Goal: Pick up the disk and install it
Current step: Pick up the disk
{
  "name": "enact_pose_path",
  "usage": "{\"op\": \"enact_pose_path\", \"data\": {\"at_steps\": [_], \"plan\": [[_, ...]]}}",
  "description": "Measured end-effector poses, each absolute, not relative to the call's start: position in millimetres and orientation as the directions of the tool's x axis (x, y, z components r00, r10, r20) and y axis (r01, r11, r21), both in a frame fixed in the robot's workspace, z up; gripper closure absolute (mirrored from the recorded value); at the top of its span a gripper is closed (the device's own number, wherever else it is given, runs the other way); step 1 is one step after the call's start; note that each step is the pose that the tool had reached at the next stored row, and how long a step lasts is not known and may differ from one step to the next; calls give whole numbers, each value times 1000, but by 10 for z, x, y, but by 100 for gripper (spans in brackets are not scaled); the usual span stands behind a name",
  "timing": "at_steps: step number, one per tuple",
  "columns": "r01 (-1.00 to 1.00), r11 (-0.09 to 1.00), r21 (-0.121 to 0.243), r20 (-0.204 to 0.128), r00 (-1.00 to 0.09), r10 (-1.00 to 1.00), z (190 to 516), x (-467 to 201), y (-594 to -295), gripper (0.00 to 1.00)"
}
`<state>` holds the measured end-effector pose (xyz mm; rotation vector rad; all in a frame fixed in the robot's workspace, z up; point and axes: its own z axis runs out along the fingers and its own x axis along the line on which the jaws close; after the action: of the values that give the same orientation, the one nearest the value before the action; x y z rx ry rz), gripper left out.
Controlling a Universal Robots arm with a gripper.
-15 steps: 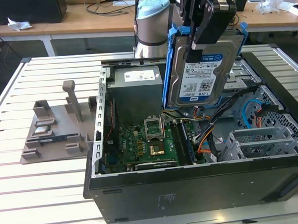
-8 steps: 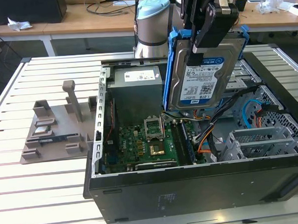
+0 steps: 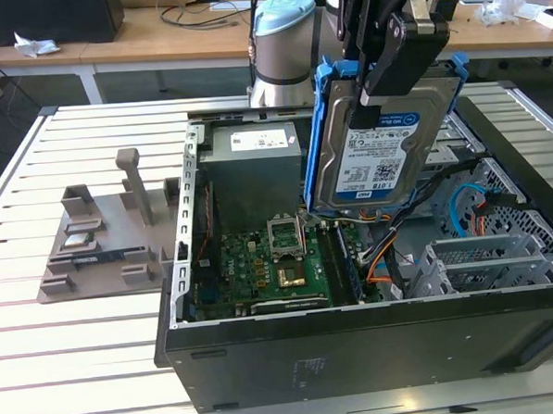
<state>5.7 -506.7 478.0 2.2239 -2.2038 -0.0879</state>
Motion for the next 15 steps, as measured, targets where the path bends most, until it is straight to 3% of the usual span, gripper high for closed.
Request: {"op": "enact_pose_path", "data": {"at_steps": [15], "plan": [[-999,-10,46,-33,8,-999,4772,69,-5172,63]]}}
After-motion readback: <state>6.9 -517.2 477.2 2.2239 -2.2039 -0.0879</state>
